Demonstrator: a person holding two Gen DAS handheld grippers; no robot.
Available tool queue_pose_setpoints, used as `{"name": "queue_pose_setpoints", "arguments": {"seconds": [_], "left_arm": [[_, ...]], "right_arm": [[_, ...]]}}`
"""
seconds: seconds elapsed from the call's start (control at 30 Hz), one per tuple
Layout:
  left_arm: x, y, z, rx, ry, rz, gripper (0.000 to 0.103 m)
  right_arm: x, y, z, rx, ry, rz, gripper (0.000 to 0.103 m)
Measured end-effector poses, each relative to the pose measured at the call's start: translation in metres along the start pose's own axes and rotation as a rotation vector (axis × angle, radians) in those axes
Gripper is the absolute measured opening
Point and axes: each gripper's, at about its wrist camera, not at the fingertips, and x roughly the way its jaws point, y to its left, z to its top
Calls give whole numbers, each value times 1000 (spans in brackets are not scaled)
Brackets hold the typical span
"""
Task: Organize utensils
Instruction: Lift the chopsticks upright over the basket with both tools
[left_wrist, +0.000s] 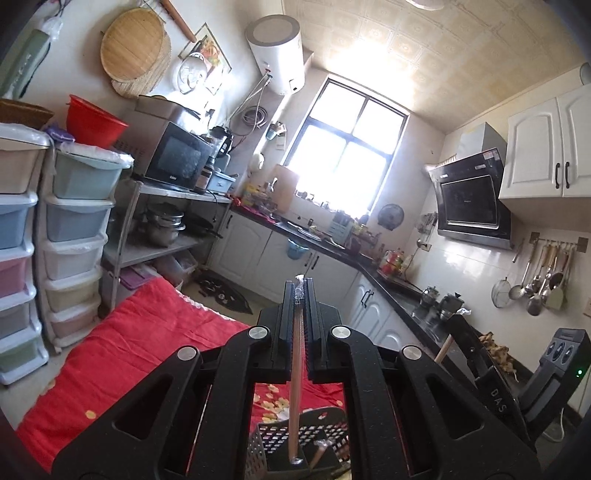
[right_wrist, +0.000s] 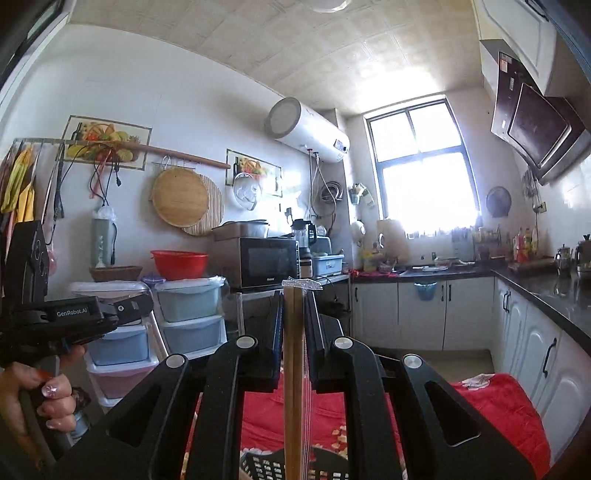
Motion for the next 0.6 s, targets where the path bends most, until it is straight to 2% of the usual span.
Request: {"name": "queue_pose_setpoints", "arguments": {"seconds": [0.43,0.6], "left_arm": [[21,3,-19,10,-2,-10,2],[30,7,-32,14,28,-11,2]], "right_arm": [[20,-3,-27,19,9,-32,11],[26,-1,-38,14,27,-40,11]]}}
